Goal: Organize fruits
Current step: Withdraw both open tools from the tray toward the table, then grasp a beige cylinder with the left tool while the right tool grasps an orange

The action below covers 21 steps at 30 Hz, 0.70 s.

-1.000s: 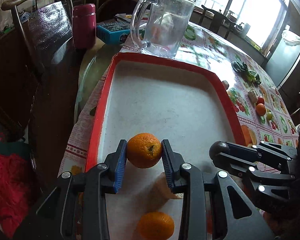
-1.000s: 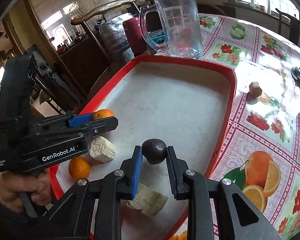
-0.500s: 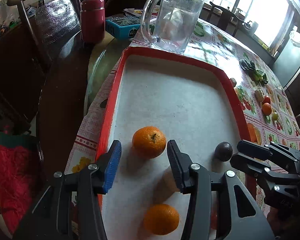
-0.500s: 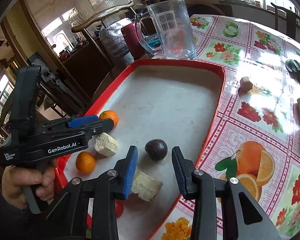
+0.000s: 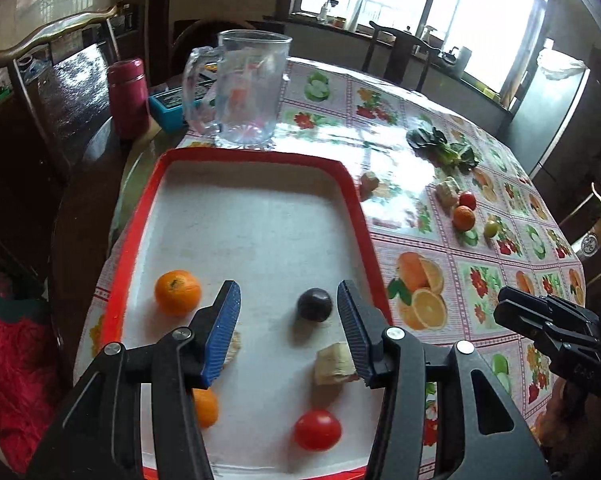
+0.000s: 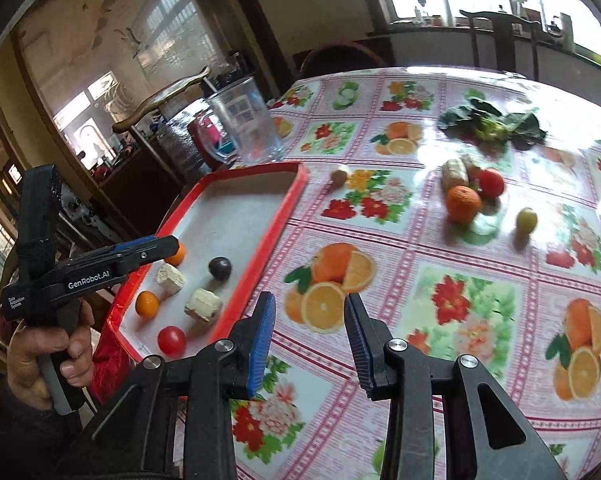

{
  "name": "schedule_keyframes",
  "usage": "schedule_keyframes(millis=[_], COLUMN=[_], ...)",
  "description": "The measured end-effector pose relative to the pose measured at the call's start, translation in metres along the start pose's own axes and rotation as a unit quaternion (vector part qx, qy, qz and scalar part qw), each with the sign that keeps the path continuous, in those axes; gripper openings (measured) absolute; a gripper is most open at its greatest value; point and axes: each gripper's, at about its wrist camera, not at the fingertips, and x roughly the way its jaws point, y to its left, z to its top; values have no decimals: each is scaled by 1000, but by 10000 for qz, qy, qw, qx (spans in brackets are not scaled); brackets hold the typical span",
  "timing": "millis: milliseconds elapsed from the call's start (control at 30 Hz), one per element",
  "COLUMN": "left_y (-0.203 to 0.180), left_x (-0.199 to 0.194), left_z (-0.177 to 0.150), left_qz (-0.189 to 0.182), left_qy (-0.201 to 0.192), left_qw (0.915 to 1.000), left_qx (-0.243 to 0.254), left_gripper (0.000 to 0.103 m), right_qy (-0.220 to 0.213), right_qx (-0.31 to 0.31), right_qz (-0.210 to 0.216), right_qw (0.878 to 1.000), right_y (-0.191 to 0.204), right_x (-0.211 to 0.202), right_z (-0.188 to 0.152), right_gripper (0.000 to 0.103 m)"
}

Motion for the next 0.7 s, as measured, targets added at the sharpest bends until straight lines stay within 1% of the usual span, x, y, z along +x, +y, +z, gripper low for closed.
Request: schedule_keyframes(millis=[200, 333, 533, 700], left_y=[-39, -62, -87, -99], left_x=[4, 6, 10, 19], left_z=[2, 1, 3, 7], left_qz=[-242, -378, -536, -571], left_qy=[33, 63, 100, 140], left_qw=[9992, 9981, 9962, 9952], left_qx=[310, 486, 677, 777], left_gripper=[49, 49, 49, 49], right_qy=[-186, -267, -292, -272], right_qx=[361, 508, 589, 570], right_qz=[-316, -420, -466, -487], right_qw=[9987, 9975, 9967, 9968], right_y=[-42, -61, -74, -80], right_x=[-32, -43, -47, -45], right_z=[-13, -18, -19, -15], right_gripper=[38, 38, 38, 38])
